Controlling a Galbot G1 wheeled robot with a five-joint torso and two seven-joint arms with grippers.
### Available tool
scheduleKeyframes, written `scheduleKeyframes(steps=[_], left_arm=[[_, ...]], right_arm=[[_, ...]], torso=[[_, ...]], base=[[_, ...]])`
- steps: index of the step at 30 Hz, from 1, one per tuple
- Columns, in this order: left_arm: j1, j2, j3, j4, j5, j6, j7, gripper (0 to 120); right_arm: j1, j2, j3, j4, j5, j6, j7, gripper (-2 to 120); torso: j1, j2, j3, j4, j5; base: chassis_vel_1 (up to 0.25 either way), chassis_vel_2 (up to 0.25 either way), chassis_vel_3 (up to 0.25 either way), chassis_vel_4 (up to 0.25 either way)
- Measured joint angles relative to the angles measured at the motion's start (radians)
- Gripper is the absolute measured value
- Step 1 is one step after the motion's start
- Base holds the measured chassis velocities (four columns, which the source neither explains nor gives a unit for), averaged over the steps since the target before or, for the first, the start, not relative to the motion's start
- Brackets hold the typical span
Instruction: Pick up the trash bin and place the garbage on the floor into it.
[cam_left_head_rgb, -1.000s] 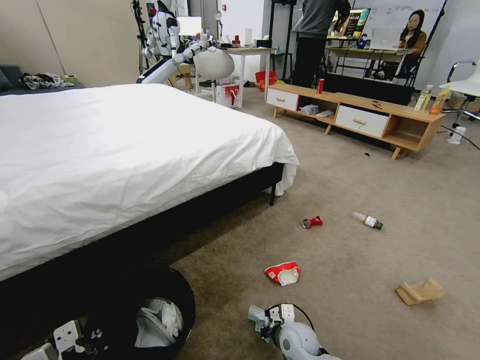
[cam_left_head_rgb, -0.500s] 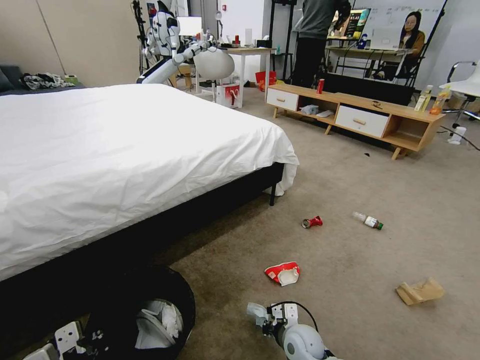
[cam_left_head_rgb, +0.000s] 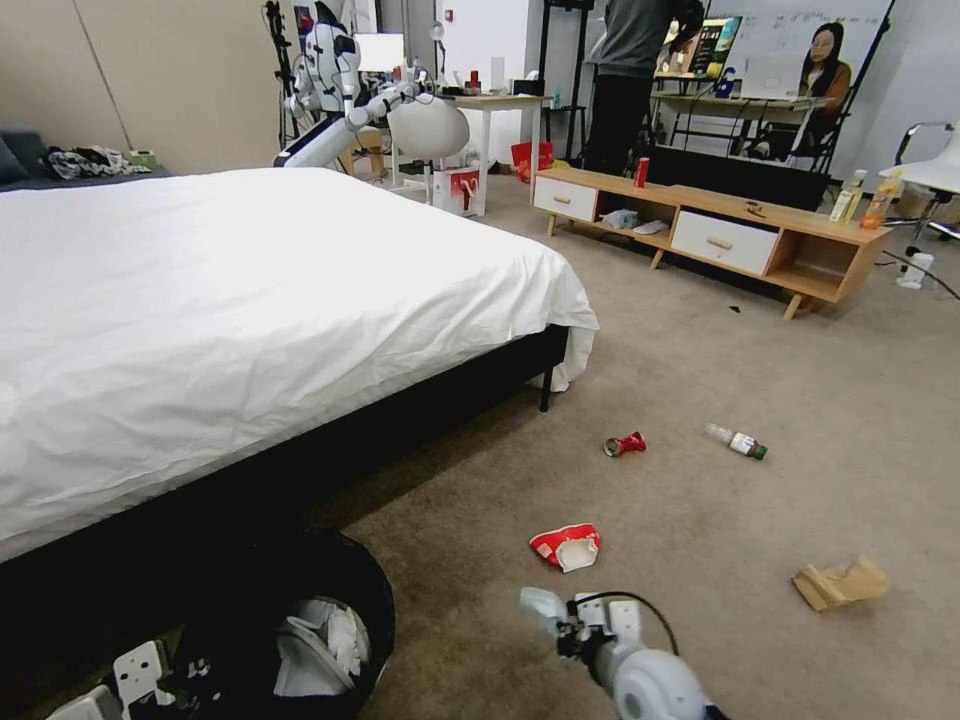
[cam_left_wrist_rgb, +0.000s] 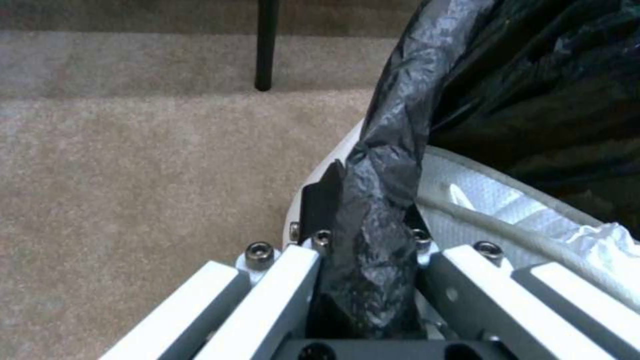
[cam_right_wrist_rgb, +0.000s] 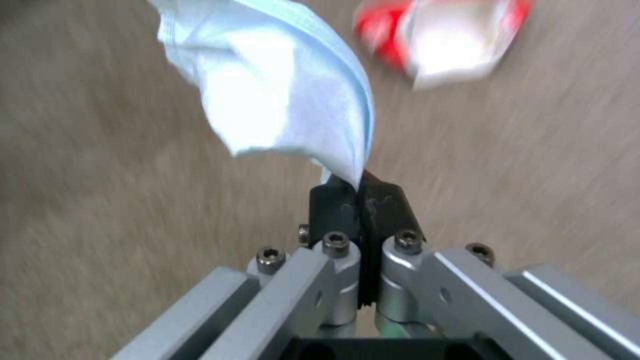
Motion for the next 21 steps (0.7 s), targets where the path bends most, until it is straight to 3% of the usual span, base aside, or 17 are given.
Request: scheduleKeyframes(steps=[4,6,21], left_arm=[[0.002,0.011,0.004,-0.014,-0.034,0.003,-0.012,2],[-0.001,0.026,0.008,-0.033,-0.099,0.003,-0.037,2],[-0.057,0.114,0.030,-0.036,-0.286,0.005,-0.071,2]], right_arm=[[-0.023,-0.058,0.052,0.094,-0.005,0.064,-0.034,0],[-0.039,-0.109,0.101,0.171,-0.004,0.099,-0.065,0],[-0.091,-0.294,0.237,0.483,0.060,0.207,-0.145,0]], torso=[[0.000,0.000,0.000,0.0004,0.0003],[0.000,0.000,0.000,0.0002,0.0001],[0.000,0.000,0.000,0.0002,0.0000]], base=[[0.000,0.000,0.000,0.000],[0.000,0.000,0.000,0.000],[0.000,0.000,0.000,0.000]])
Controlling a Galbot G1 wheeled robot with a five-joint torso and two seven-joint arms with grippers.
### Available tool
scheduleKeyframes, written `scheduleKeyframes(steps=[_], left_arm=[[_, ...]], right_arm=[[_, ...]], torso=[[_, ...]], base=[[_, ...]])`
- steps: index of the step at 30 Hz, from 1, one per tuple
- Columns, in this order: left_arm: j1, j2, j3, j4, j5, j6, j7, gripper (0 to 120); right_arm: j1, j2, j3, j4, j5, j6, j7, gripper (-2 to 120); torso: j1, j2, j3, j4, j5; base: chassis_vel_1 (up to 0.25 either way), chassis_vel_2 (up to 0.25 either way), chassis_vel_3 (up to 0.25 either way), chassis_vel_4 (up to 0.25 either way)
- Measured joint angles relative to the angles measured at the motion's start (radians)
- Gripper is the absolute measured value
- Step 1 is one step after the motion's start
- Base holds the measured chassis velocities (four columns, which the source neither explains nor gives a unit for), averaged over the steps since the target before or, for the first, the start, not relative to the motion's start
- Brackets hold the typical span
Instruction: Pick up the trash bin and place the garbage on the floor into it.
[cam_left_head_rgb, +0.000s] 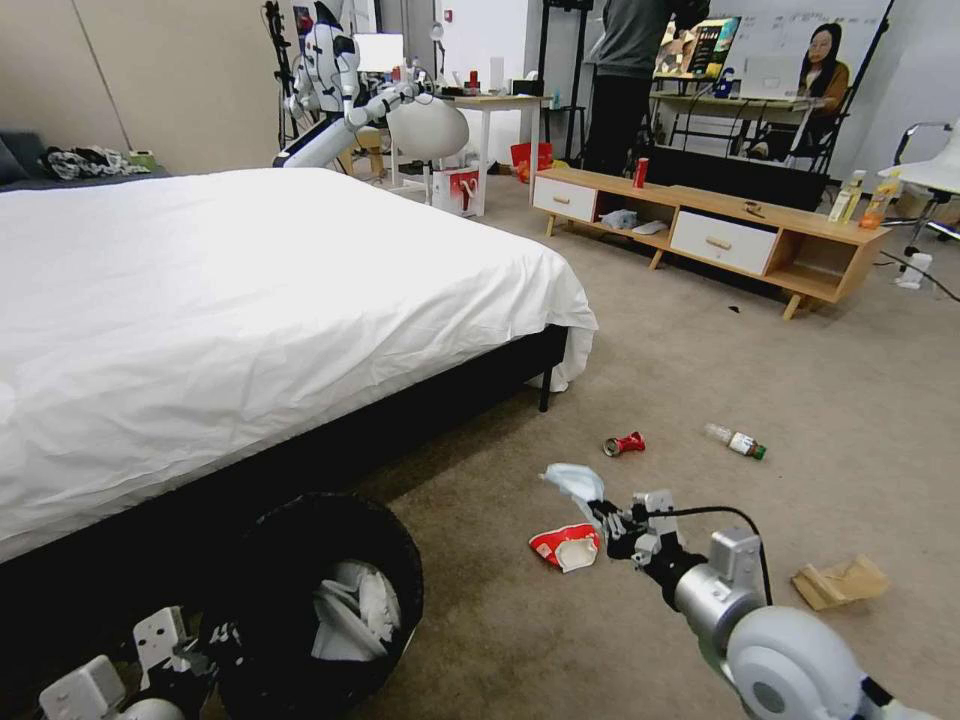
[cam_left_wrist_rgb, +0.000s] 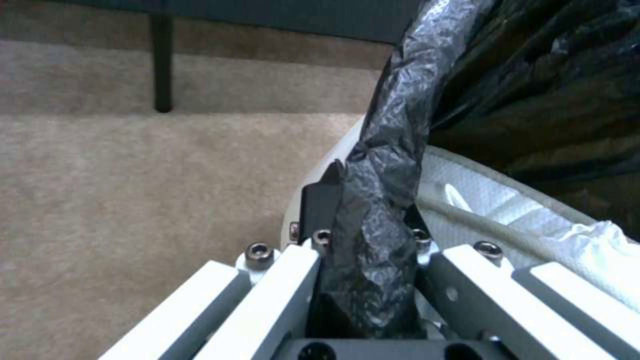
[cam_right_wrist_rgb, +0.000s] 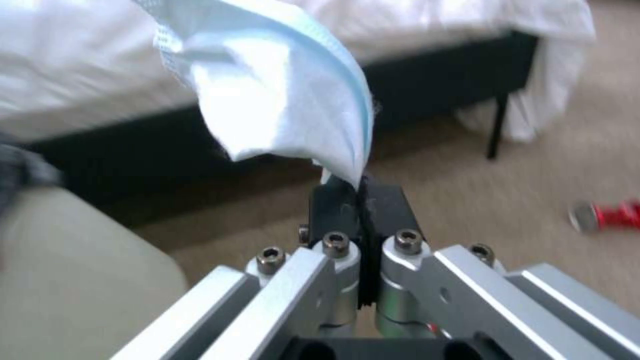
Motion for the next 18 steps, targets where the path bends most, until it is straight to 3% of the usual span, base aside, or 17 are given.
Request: scheduleKeyframes(steps=[5,11,14,15,17,18], left_arm=[[-0.020,0.043,0.020,0.015,-0.031,0.000,0.003,2],[-0.028,0.065,0.036,0.023,-0.032,0.000,0.005,2],[-0.027,0.084,0.042,0.028,-0.031,0.000,0.011,2],[-0.027,0.084,0.042,0.028,-0.031,0.000,0.011,2],[-0.024,0.089,0.041,0.027,-0.029,0.000,0.014,2],[-0.024,0.089,0.041,0.027,-0.029,0.000,0.014,2]], right_arm=[[0.062,-0.083,-0.003,0.064,0.062,0.051,-0.053,0],[0.141,-0.138,-0.056,0.106,0.132,0.058,-0.066,0],[0.304,-0.159,-0.211,0.145,0.256,0.027,-0.034,0],[0.304,-0.159,-0.211,0.145,0.256,0.027,-0.034,0],[0.505,-0.114,-0.390,0.152,0.343,-0.013,0.023,0],[0.505,-0.114,-0.390,0.152,0.343,-0.013,0.023,0]], torso=[[0.000,0.000,0.000,0.0000,0.0001],[0.000,0.000,0.000,0.0000,0.0000],[0.000,0.000,0.000,-0.0002,0.0001],[0.000,0.000,0.000,-0.0002,0.0001],[0.000,0.000,0.000,-0.0003,-0.0002],[0.000,0.000,0.000,-0.0003,-0.0002]], base=[[0.000,0.000,0.000,0.000],[0.000,0.000,0.000,0.000],[0.000,0.000,0.000,0.000],[0.000,0.000,0.000,0.000],[0.000,0.000,0.000,0.000],[0.000,0.000,0.000,0.000]])
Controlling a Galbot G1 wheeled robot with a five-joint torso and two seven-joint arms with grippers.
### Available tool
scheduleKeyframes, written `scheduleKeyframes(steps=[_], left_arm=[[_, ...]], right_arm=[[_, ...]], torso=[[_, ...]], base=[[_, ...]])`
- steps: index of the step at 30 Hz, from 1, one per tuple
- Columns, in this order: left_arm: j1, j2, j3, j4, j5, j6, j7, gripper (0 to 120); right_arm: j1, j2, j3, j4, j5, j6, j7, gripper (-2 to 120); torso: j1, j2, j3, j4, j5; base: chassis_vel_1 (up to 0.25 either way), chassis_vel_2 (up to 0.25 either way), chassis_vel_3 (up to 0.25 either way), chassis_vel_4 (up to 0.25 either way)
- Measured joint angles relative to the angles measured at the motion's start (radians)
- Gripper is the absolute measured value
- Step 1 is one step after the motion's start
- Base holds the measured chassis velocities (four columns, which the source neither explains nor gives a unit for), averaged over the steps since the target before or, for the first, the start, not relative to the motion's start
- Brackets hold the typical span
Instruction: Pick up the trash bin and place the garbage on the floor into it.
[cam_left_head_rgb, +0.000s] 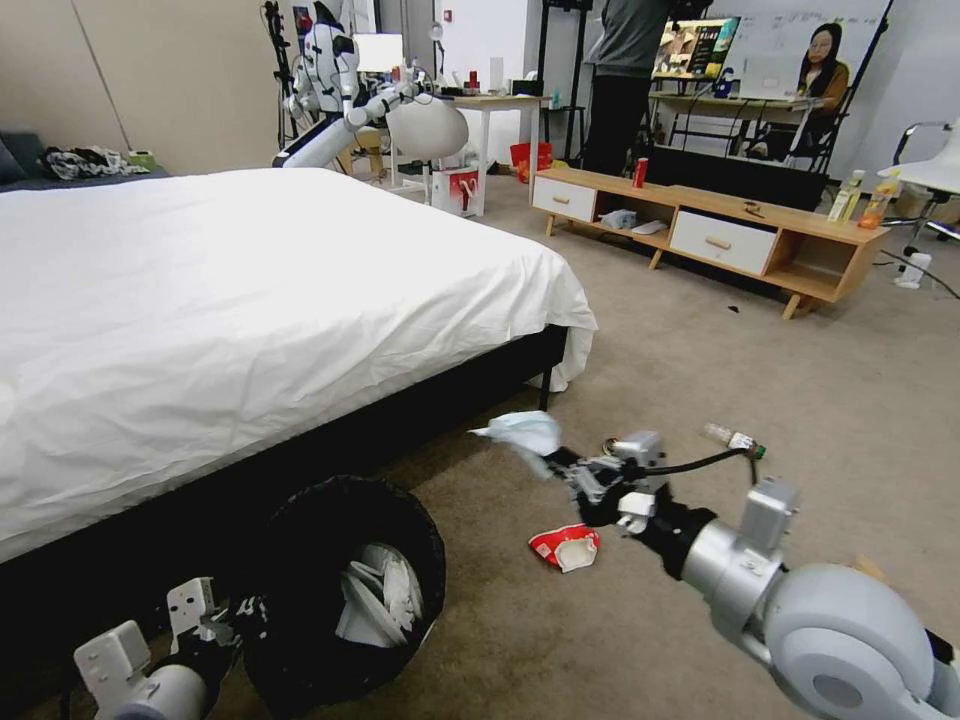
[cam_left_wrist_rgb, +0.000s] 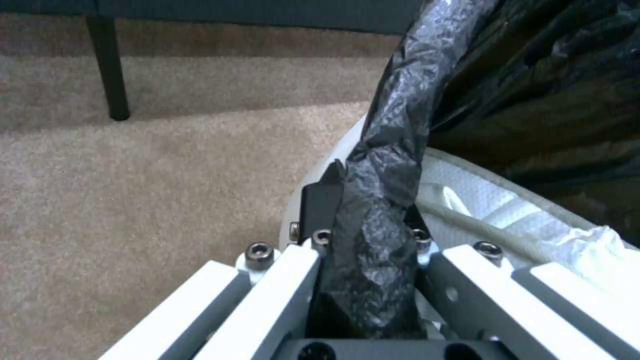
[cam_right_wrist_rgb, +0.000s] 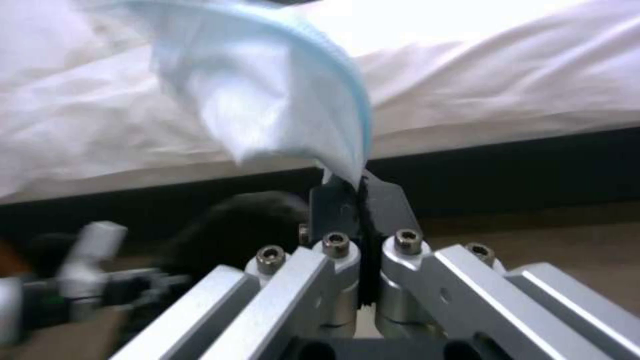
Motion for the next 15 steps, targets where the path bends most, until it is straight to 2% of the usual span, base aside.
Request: scheduleKeyframes(steps=[1,2,4,5,6,12,15], left_arm=[[0.007,-0.002,-0.003,-0.004,0.004,0.000,0.002,2],[0.007,-0.002,-0.003,-0.004,0.004,0.000,0.002,2],[0.012,-0.005,-0.008,-0.011,0.009,0.000,0.004,2],[0.012,-0.005,-0.008,-0.011,0.009,0.000,0.004,2],[0.013,-0.007,-0.010,-0.015,0.010,0.000,0.006,2],[0.019,-0.013,-0.014,-0.019,0.017,0.000,0.010,2],[0.018,-0.020,-0.014,-0.021,0.019,-0.001,0.011,2]], right_arm=[[0.105,0.048,-0.097,-0.007,0.037,-0.018,0.030,0],[0.105,0.048,-0.097,-0.007,0.037,-0.018,0.030,0],[0.242,0.138,-0.231,-0.024,0.089,-0.064,0.089,0],[0.242,0.138,-0.231,-0.024,0.089,-0.064,0.089,0],[0.309,0.187,-0.290,-0.035,0.116,-0.091,0.120,0],[0.456,0.267,-0.436,-0.077,0.168,-0.170,0.174,0],[0.477,0.287,-0.477,-0.089,0.186,-0.201,0.200,0]], torso=[[0.000,0.000,0.000,0.0009,0.0004],[0.000,0.000,0.000,0.0009,0.0004],[0.000,0.000,0.000,0.0009,0.0001],[0.000,0.000,0.000,0.0009,0.0001],[0.000,0.000,0.000,0.0007,0.0002],[0.000,0.000,0.000,0.0004,0.0000],[0.000,0.000,0.000,0.0000,0.0001]], base=[[0.000,0.000,0.000,0.000],[0.000,0.000,0.000,0.000],[0.000,0.000,0.000,0.000],[0.000,0.000,0.000,0.000],[0.000,0.000,0.000,0.000],[0.000,0.000,0.000,0.000],[0.000,0.000,0.000,0.000]])
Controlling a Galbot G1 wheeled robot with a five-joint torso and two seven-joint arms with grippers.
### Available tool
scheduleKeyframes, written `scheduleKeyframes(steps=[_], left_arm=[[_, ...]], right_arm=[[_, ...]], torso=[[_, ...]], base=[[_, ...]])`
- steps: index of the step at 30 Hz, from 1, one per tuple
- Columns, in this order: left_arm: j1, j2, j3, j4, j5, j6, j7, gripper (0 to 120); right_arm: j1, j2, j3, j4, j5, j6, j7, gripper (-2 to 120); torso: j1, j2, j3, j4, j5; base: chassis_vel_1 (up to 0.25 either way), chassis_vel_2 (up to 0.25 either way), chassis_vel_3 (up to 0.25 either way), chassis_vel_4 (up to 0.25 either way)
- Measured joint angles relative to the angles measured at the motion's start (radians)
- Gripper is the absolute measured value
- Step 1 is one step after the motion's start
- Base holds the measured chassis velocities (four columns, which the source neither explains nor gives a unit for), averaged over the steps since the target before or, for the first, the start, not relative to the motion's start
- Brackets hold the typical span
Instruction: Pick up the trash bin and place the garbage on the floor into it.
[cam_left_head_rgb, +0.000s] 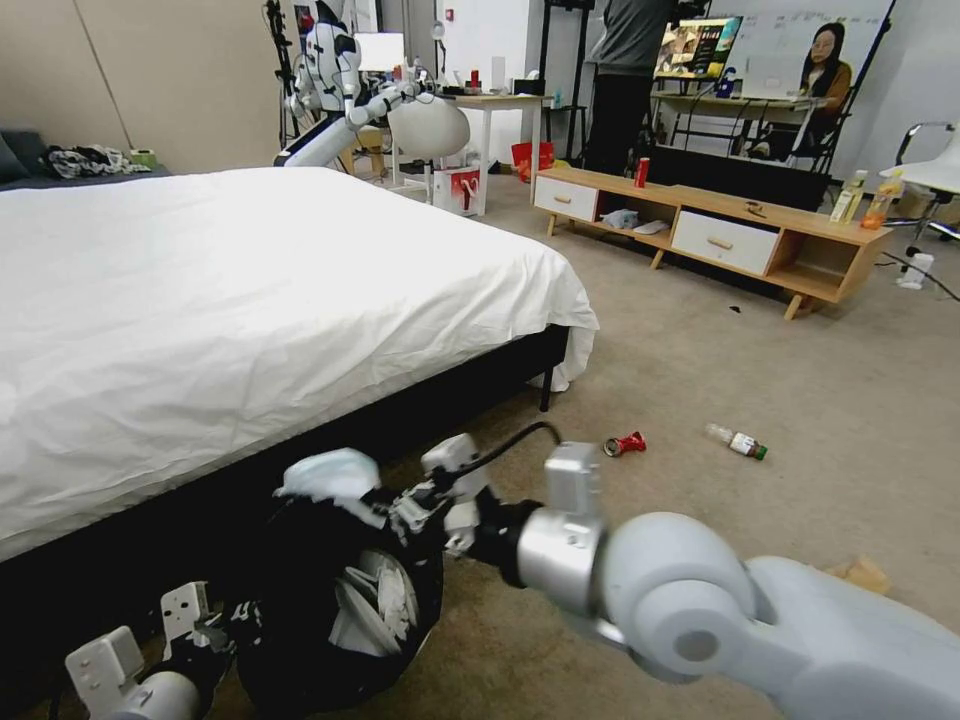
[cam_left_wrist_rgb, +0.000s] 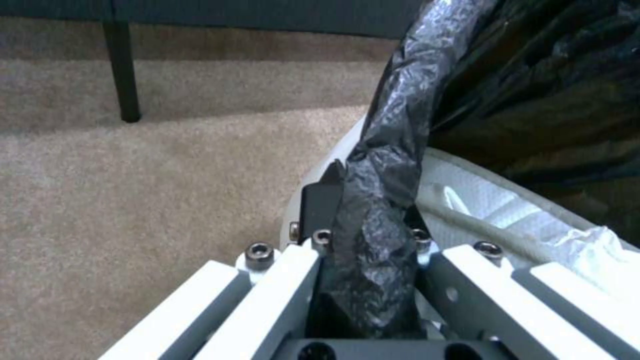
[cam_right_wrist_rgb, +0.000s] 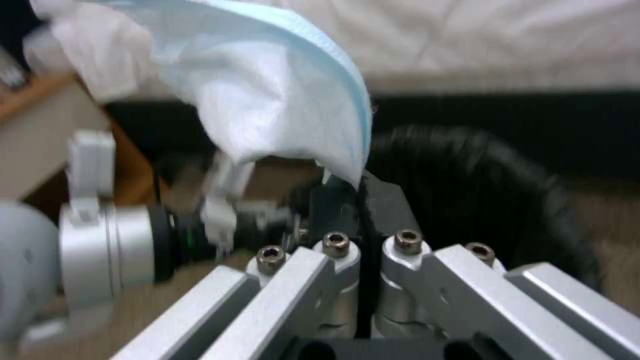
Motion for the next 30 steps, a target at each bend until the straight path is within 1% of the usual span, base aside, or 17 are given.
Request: scheduleKeyframes(steps=[2,9,10,11,13,16,19,23,30], left_arm=[[0.000,-0.006,0.000,-0.002,0.004,0.000,0.002,2],[0.000,-0.012,-0.002,-0.003,0.008,0.000,0.005,2],[0.000,-0.013,-0.004,-0.004,0.008,0.000,0.006,2],[0.000,-0.013,-0.004,-0.004,0.008,0.000,0.006,2],[0.000,-0.017,-0.006,-0.005,0.009,0.000,0.006,2],[0.000,-0.019,-0.007,-0.005,0.010,0.000,0.007,2],[0.000,-0.023,-0.007,-0.005,0.012,0.000,0.007,2],[0.001,-0.026,-0.007,-0.006,0.015,0.000,0.011,2],[0.002,-0.026,-0.008,-0.007,0.015,0.000,0.014,2]], right_arm=[[0.008,0.025,-0.037,-0.014,0.014,-0.031,0.034,0],[0.005,0.057,-0.079,-0.036,0.022,-0.066,0.069,0],[-0.002,0.070,-0.092,-0.046,0.023,-0.085,0.092,0],[-0.002,0.070,-0.092,-0.046,0.023,-0.085,0.092,0],[-0.014,0.088,-0.112,-0.061,0.036,-0.135,0.160,0],[-0.018,0.093,-0.116,-0.066,0.043,-0.152,0.180,0],[-0.027,0.100,-0.122,-0.080,0.048,-0.178,0.219,0],[-0.034,0.095,-0.121,-0.091,0.053,-0.204,0.248,0],[-0.050,0.085,-0.110,-0.100,0.056,-0.230,0.270,0]], torso=[[0.000,0.000,0.000,0.0000,0.0001],[0.000,0.000,0.000,0.0005,0.0000],[0.000,0.000,0.000,0.0004,0.0003],[0.000,0.000,0.000,0.0004,0.0003],[0.000,0.000,0.000,0.0003,0.0002],[0.000,0.000,0.000,0.0004,0.0002],[0.000,0.000,0.000,0.0003,0.0002],[0.000,0.000,0.000,0.0003,0.0002],[0.000,0.000,0.000,0.0002,0.0002]], base=[[0.000,0.000,0.000,0.000],[0.000,0.000,0.000,0.000],[0.000,0.000,0.000,0.000],[0.000,0.000,0.000,0.000],[0.000,0.000,0.000,0.000],[0.000,0.000,0.000,0.000],[0.000,0.000,0.000,0.000],[0.000,0.000,0.000,0.000],[0.000,0.000,0.000,0.000]])
